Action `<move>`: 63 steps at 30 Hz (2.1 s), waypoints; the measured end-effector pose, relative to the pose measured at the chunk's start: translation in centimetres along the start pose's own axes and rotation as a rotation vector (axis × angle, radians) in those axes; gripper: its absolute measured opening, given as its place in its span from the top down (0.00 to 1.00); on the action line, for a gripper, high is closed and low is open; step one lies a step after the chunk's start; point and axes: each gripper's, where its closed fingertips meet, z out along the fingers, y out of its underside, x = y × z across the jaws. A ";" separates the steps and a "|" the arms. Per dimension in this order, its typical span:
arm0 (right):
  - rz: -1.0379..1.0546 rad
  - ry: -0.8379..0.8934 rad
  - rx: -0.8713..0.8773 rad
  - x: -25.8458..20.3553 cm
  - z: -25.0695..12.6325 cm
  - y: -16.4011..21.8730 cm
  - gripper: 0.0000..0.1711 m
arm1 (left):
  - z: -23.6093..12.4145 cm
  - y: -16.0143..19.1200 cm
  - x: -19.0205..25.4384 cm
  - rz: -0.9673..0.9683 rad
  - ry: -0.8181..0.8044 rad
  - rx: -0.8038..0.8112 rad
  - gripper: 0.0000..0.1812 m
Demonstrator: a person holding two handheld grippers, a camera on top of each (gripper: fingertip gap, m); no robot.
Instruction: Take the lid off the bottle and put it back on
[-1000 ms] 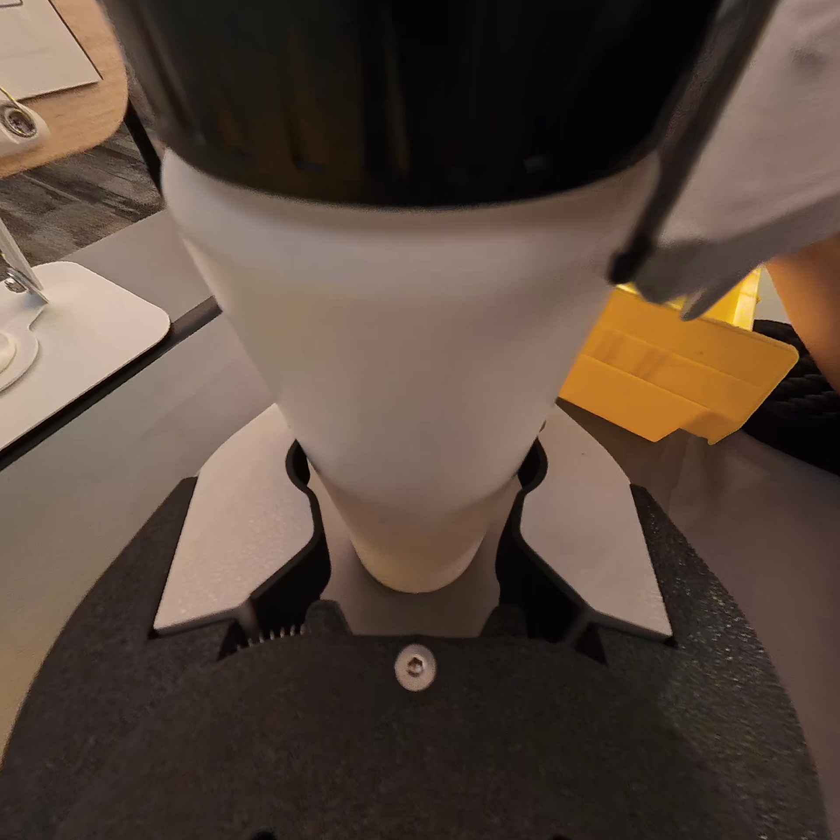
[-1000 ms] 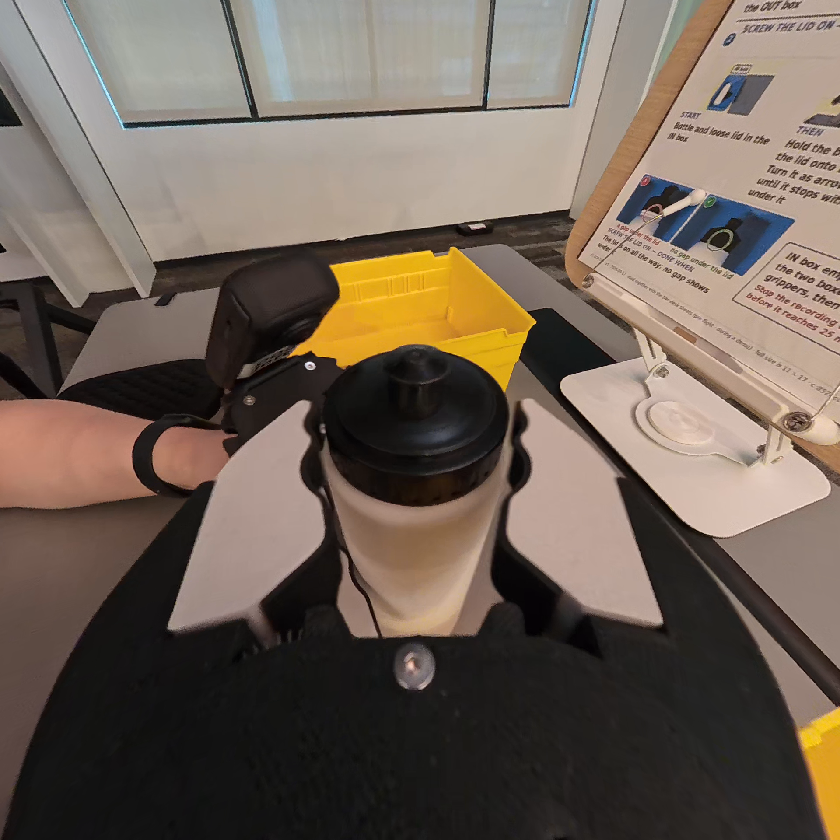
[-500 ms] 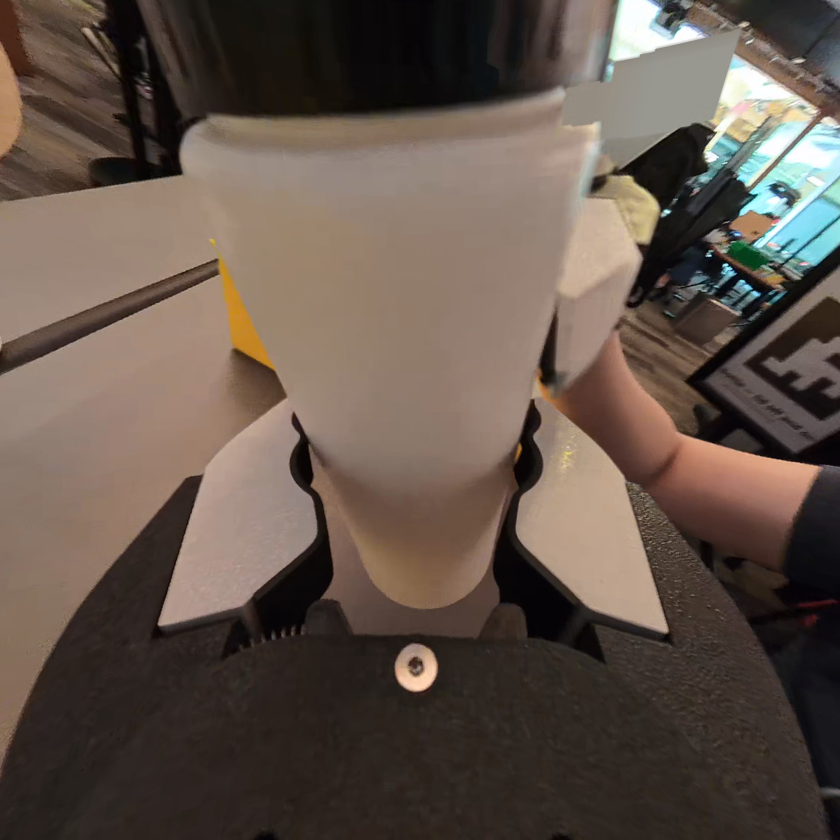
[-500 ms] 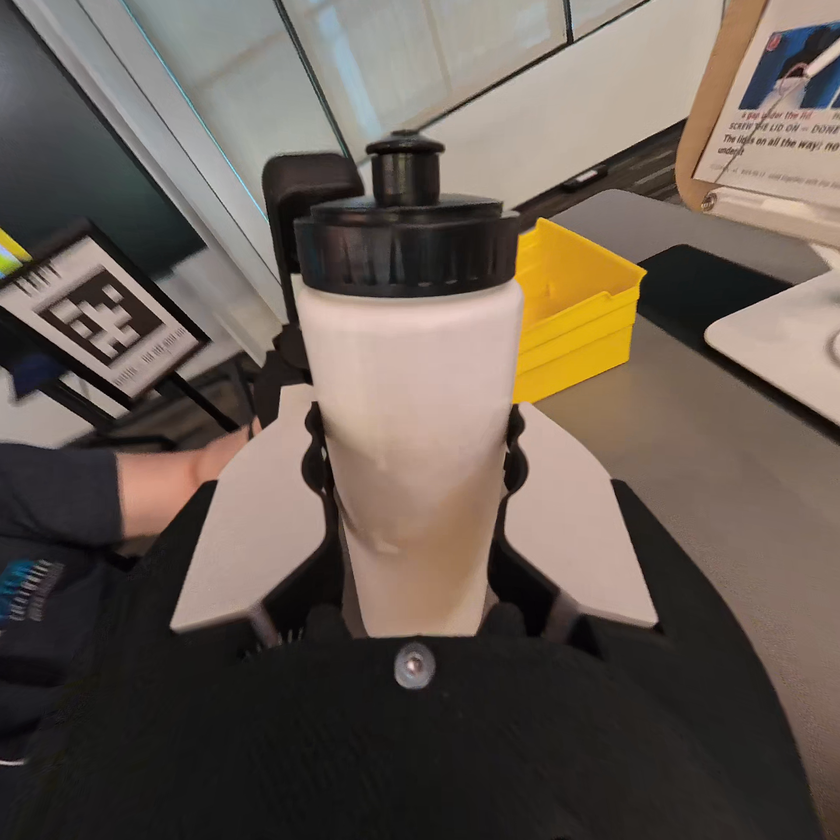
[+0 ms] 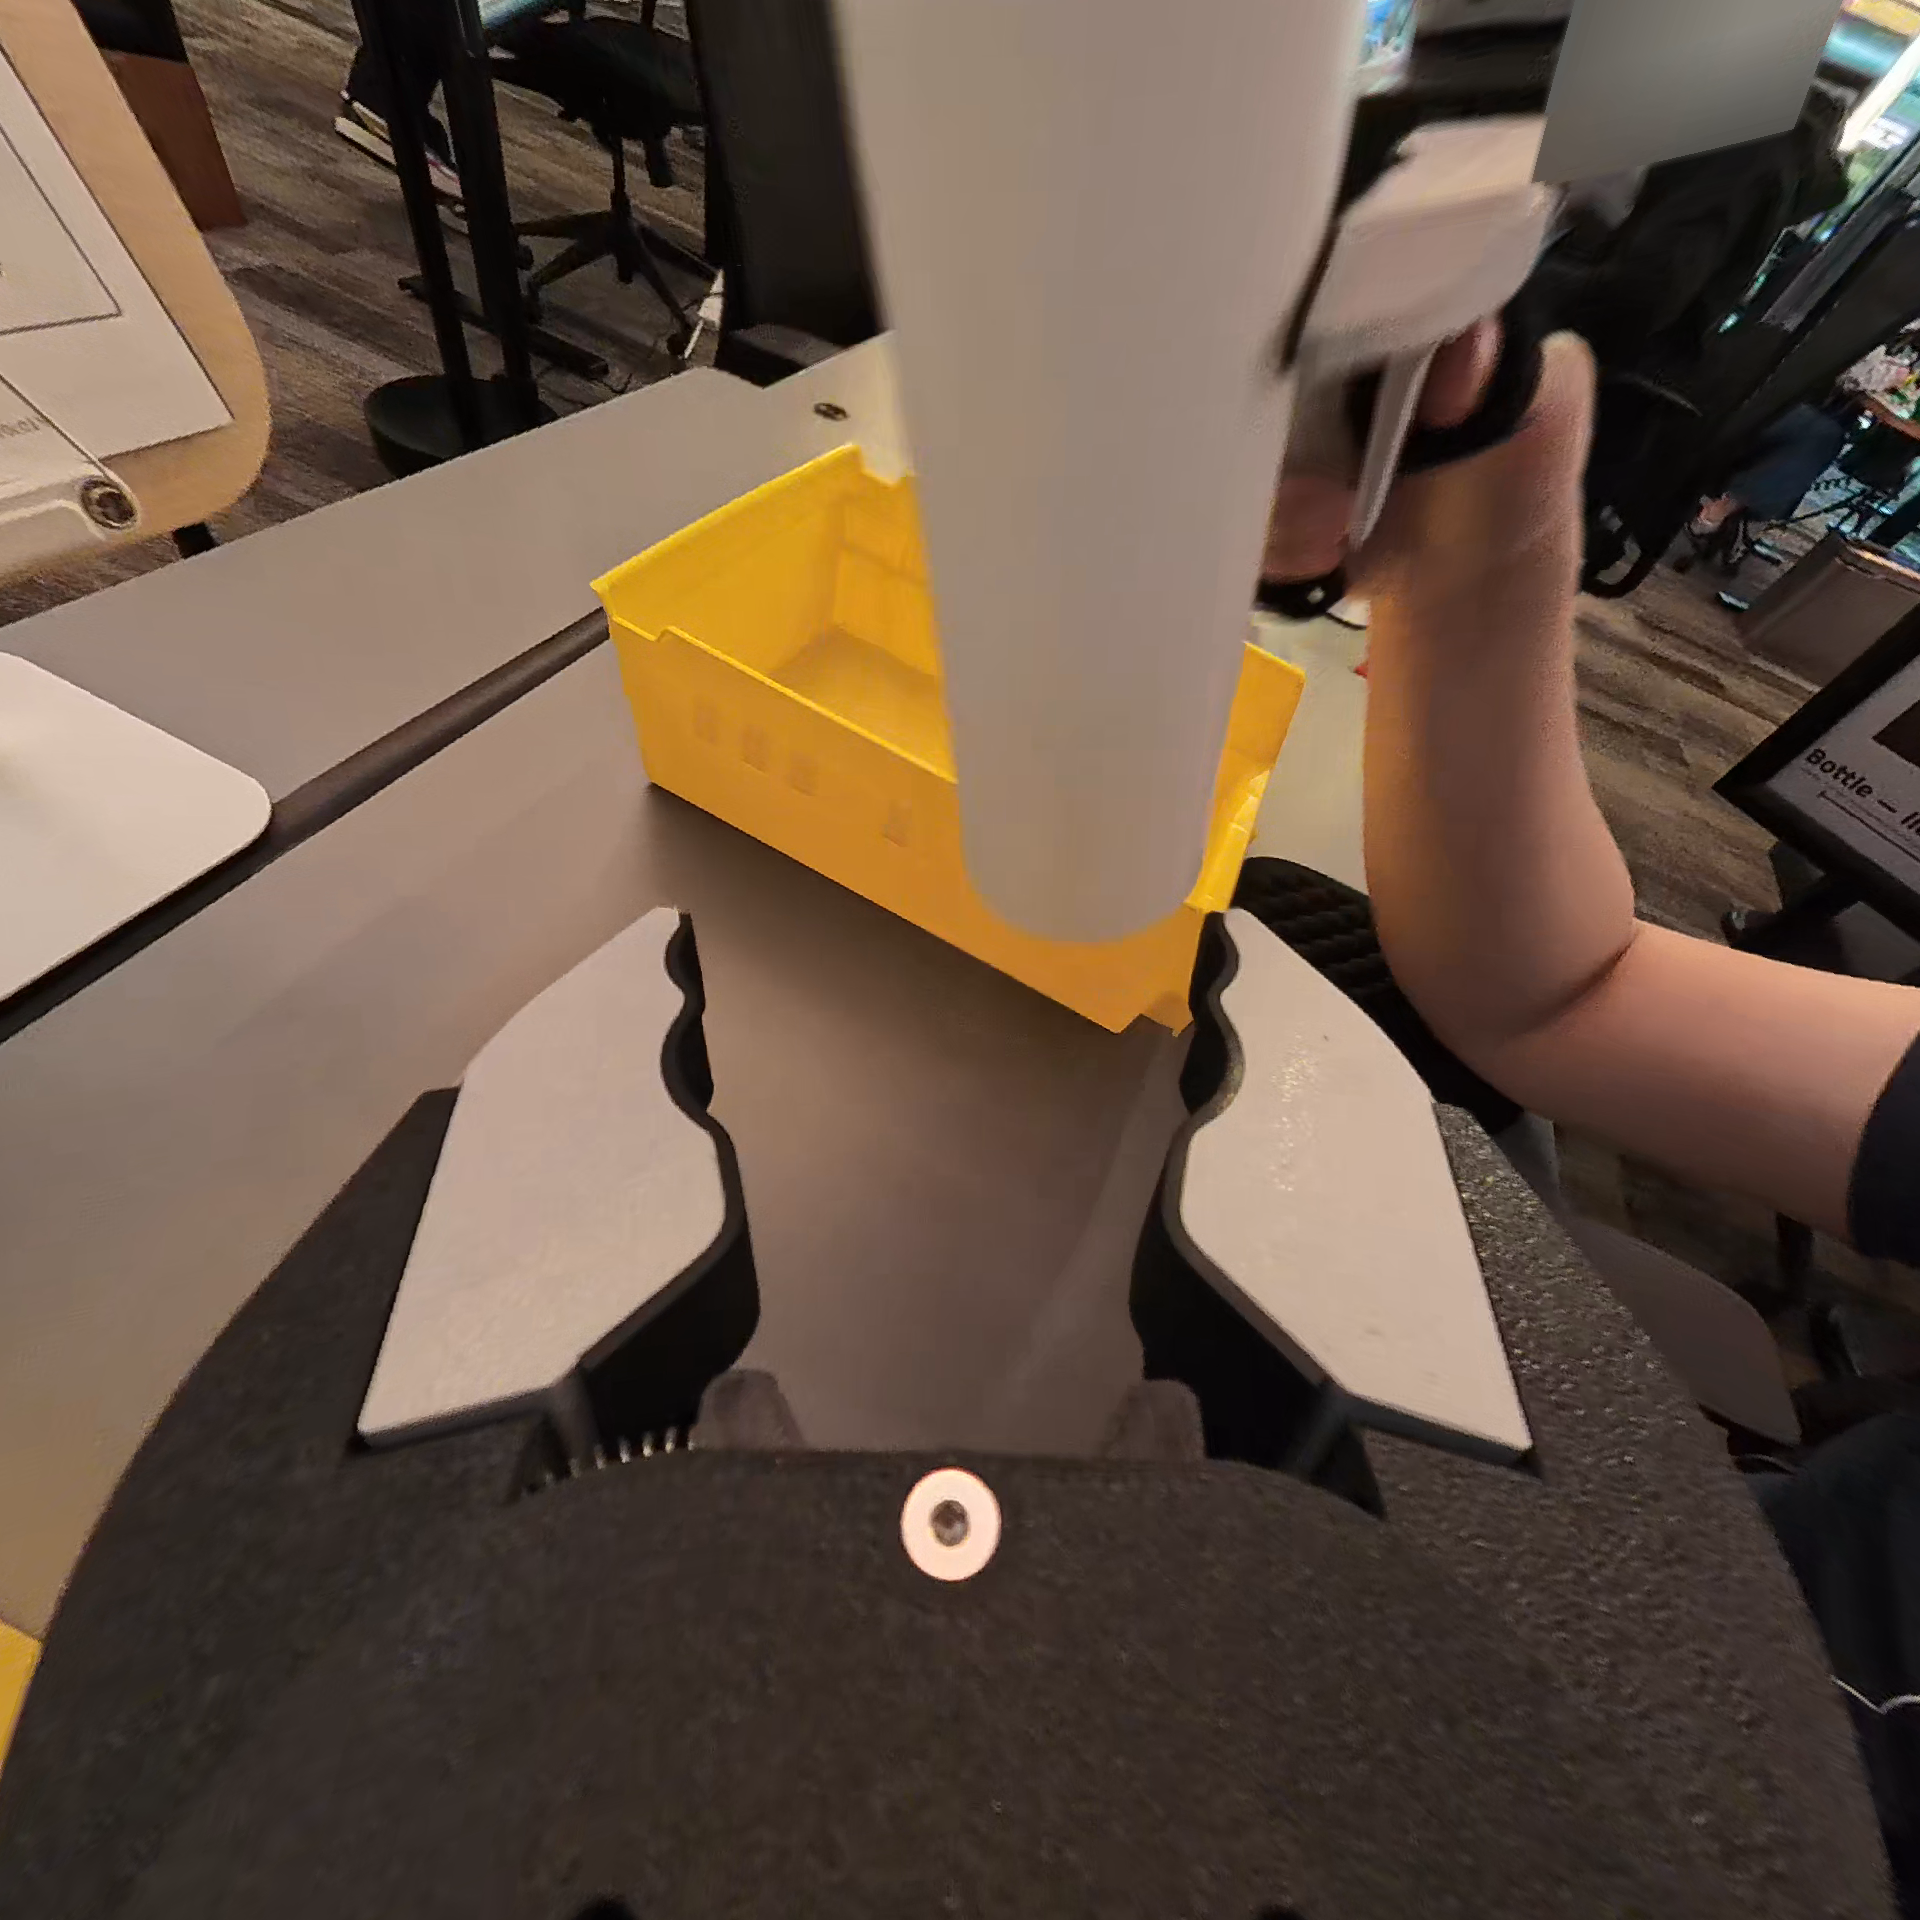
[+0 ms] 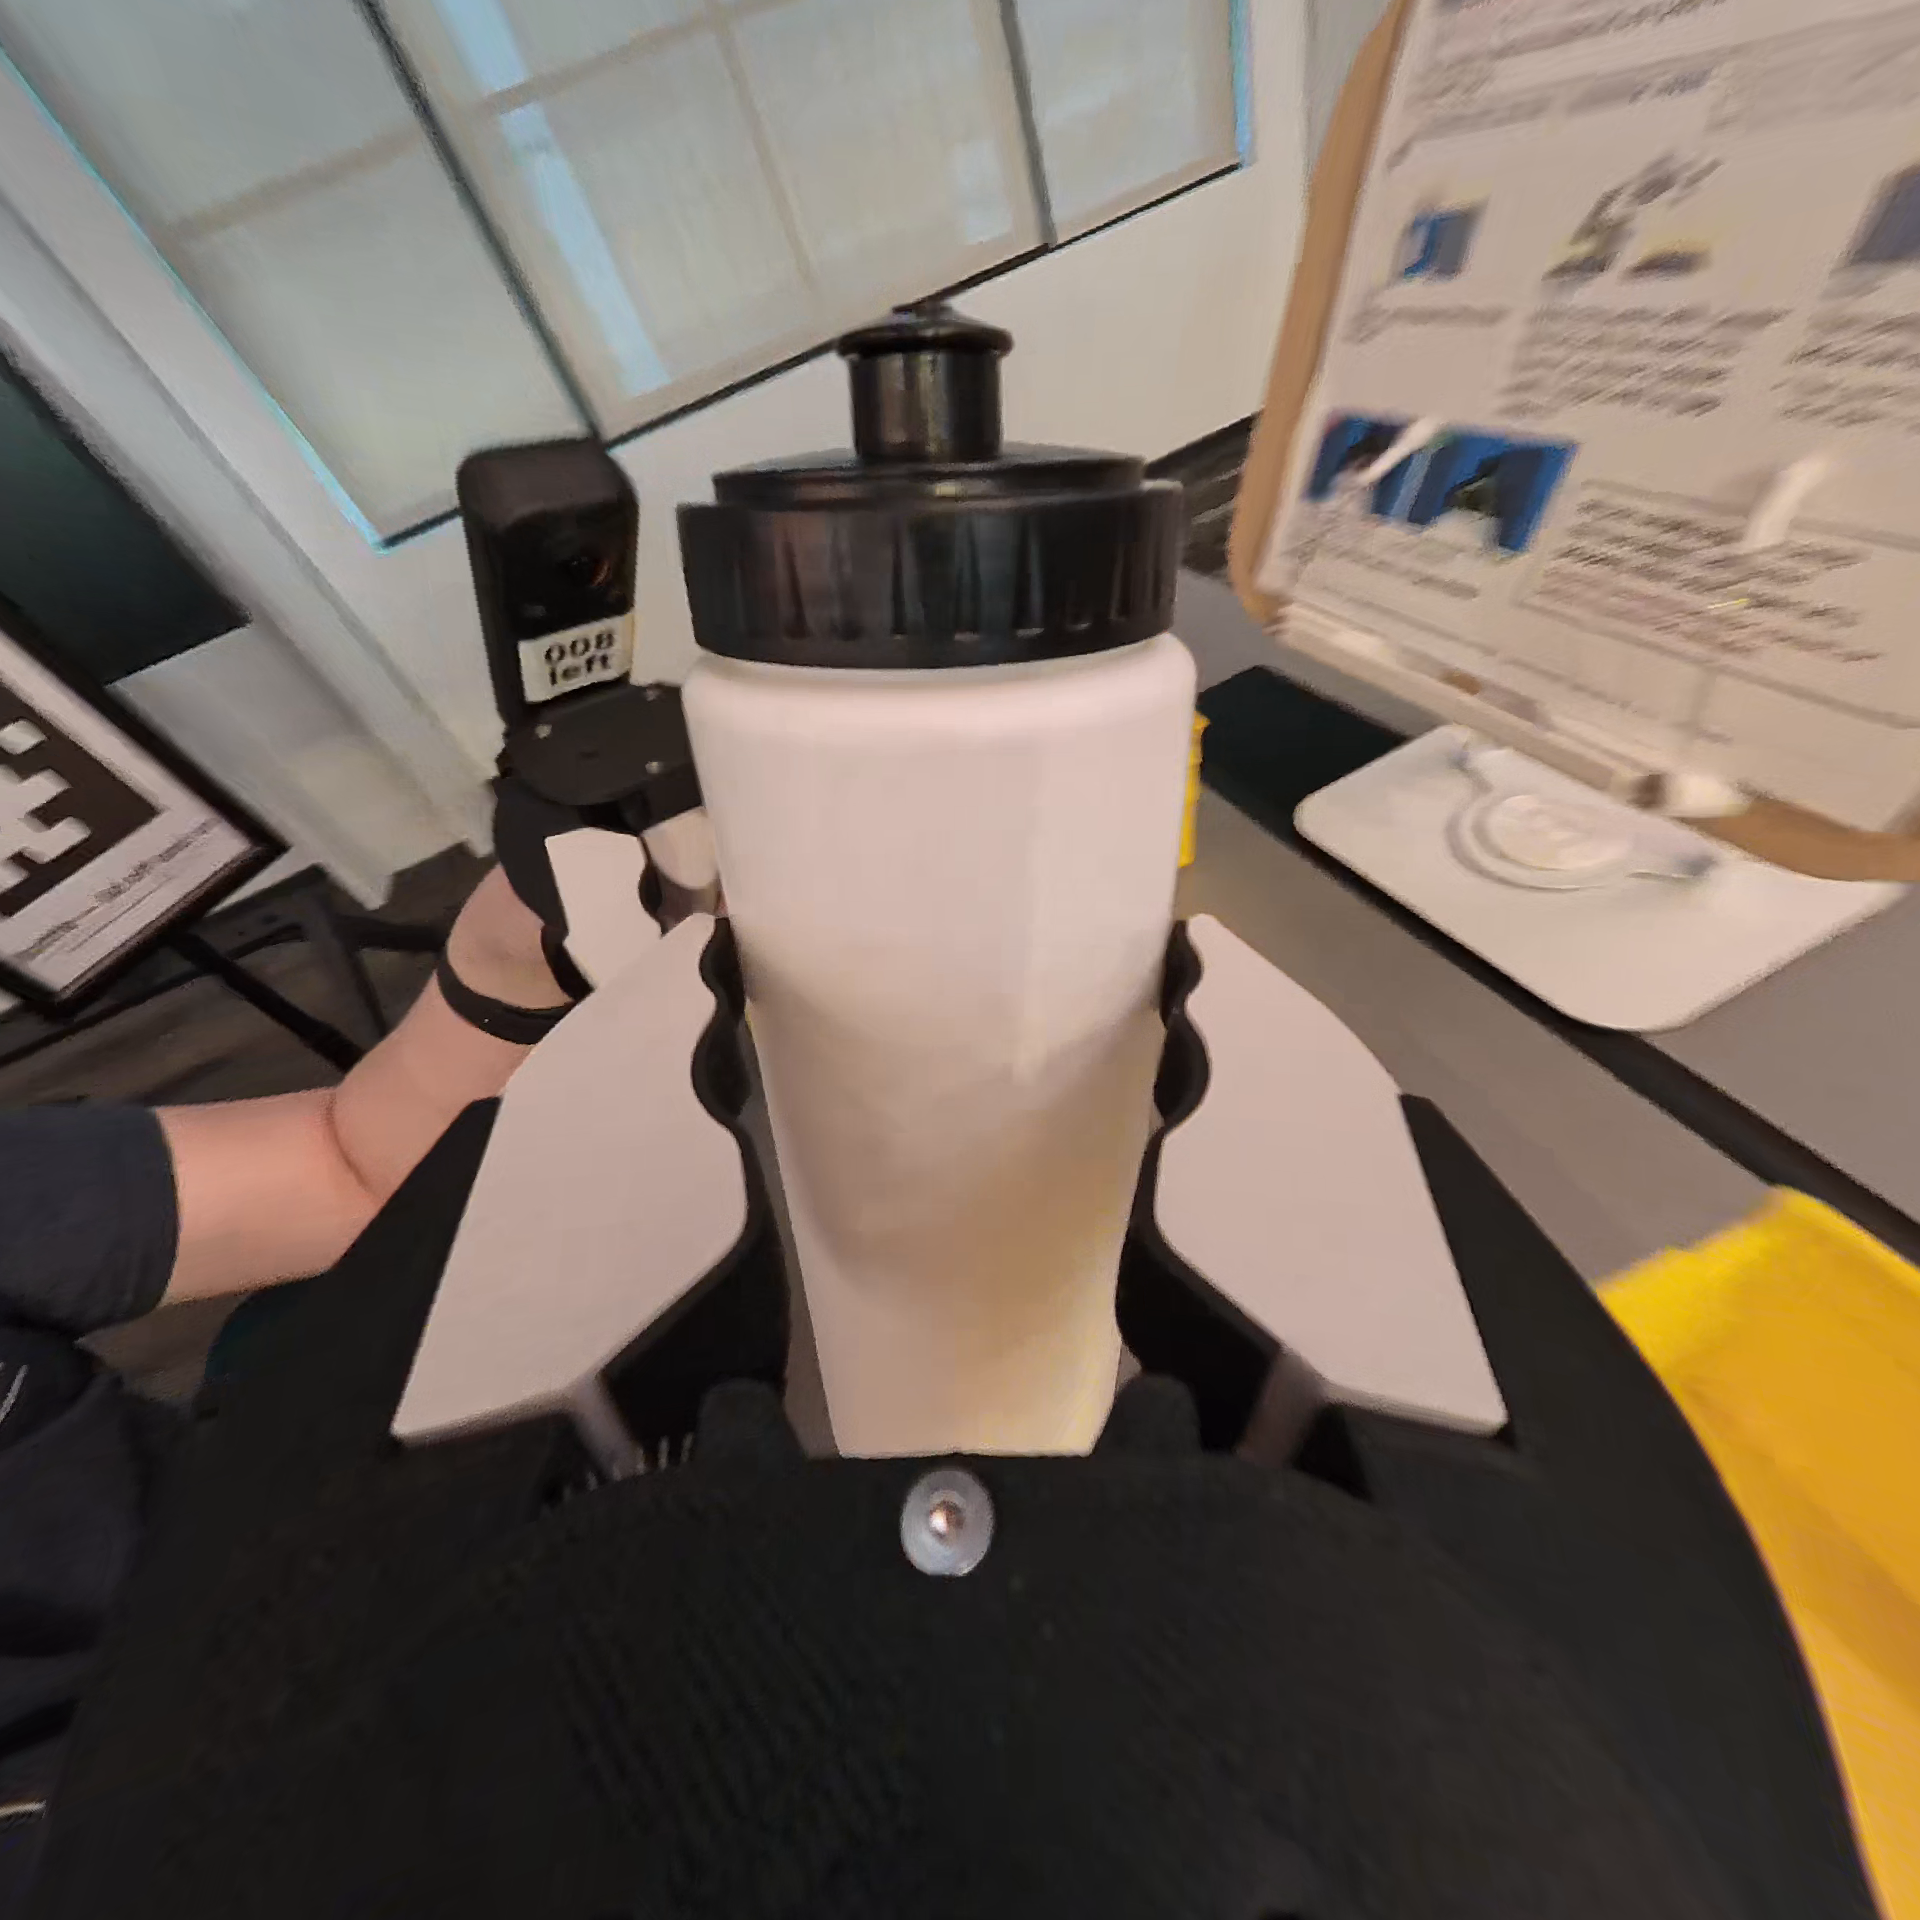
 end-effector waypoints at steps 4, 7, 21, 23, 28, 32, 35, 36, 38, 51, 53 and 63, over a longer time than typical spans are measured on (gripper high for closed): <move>0.089 0.353 -0.027 4.5 -8.5 -0.2 0.54 | -0.7 -0.1 0.1 0.009 -0.024 -0.016 0.52; 0.244 0.588 -0.207 9.6 -12.2 4.3 0.54 | -0.8 0.5 0.0 0.016 -0.045 -0.064 0.52; 0.540 0.785 -0.828 18.8 -11.7 19.9 0.54 | -6.3 2.0 -5.5 -0.047 -0.352 -0.183 0.55; 0.549 0.774 -0.902 18.9 -12.1 21.1 0.54 | -8.5 2.6 -7.7 -0.052 -0.497 -0.224 0.55; 0.470 0.754 -0.812 17.8 -12.9 17.7 0.59 | -14.3 4.0 -11.9 -0.114 -0.754 -0.266 0.56; 0.327 0.923 -0.528 18.2 -17.0 11.4 0.63 | -14.1 4.9 -12.1 -0.189 -0.699 -0.266 0.59; 0.405 0.956 -0.515 18.8 -20.1 12.6 0.63 | -13.3 6.7 -12.8 -0.220 -0.712 -0.355 0.58; 0.450 0.953 -0.553 19.1 -20.9 13.9 0.63 | -12.6 7.3 -12.8 -0.245 -0.688 -0.376 0.59; 0.519 0.958 -0.622 19.6 -22.1 16.1 0.63 | -11.2 8.6 -12.4 -0.301 -0.622 -0.426 0.60; 0.794 0.792 -0.846 17.9 -19.7 21.8 0.96 | -7.3 14.6 -12.6 -0.368 -0.618 -0.733 0.71; 0.820 0.782 -0.845 17.6 -18.4 21.7 0.96 | -7.3 14.8 -12.7 -0.367 -0.634 -0.747 0.72; 0.724 0.733 -0.951 14.1 -9.5 20.9 0.96 | -6.8 15.0 -11.9 -0.333 -0.641 -0.791 0.67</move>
